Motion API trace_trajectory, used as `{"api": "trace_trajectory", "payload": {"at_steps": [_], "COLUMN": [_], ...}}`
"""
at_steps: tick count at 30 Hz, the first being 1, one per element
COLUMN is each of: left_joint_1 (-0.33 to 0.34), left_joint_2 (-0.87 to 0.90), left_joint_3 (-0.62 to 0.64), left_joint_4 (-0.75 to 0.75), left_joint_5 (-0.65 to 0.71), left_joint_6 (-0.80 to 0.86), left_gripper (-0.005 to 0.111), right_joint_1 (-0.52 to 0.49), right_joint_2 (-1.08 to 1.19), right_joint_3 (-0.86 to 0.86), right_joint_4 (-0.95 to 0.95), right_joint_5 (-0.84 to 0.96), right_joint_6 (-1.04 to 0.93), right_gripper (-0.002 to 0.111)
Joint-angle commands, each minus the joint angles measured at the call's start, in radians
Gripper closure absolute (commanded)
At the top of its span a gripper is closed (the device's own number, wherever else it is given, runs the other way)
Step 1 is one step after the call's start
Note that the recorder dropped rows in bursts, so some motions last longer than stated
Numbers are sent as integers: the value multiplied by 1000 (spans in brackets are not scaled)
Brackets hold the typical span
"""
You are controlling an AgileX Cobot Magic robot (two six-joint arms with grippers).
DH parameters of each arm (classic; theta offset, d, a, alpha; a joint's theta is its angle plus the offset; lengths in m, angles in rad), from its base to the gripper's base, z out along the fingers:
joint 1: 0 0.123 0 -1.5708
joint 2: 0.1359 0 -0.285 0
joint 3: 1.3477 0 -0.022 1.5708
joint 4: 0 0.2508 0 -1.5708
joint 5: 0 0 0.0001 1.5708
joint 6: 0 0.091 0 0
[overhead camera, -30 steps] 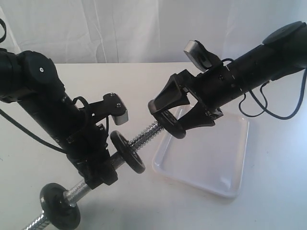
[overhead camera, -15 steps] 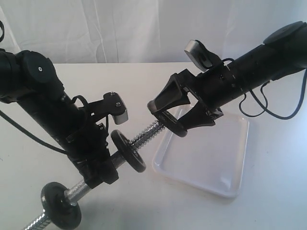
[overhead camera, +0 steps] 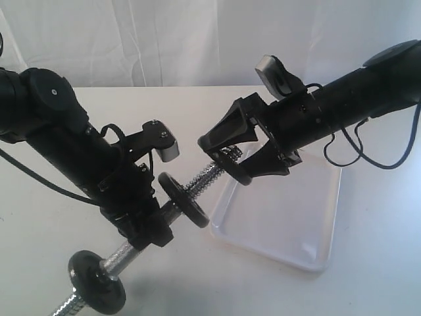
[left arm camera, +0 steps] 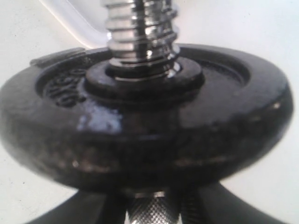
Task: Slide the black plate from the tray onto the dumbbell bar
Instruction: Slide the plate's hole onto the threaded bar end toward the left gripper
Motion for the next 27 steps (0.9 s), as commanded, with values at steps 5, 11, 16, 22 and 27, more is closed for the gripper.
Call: {"api": "trace_trajectory", "payload": {"at_steps": [5,11,16,22,27], "left_joint_1": [-14,-14,-14,-14,-14], "left_joint_2": [-55,-55,-55,-55,-55], "left_joint_3": [-25,-25,-16,-12,-12], "left_joint_4": [-170,-170,-172,-174,-174], "left_joint_5": [40,42,37,27,24], "left_joint_6": [31,31,31,28,29], "left_gripper": [107,107,107,107,107], "right_joint_1": [5,5,5,24,63], "right_joint_2": [-8,-8,-8,-8,1], "right_joint_3": [-1,5,30,30,30], "right_joint_4": [103,107,114,115,115], "right_joint_5": [5,5,5,5,5], "right_joint_6": [-32,-32,-32,-34,-36], "right_gripper": [108,108,108,108,108]}}
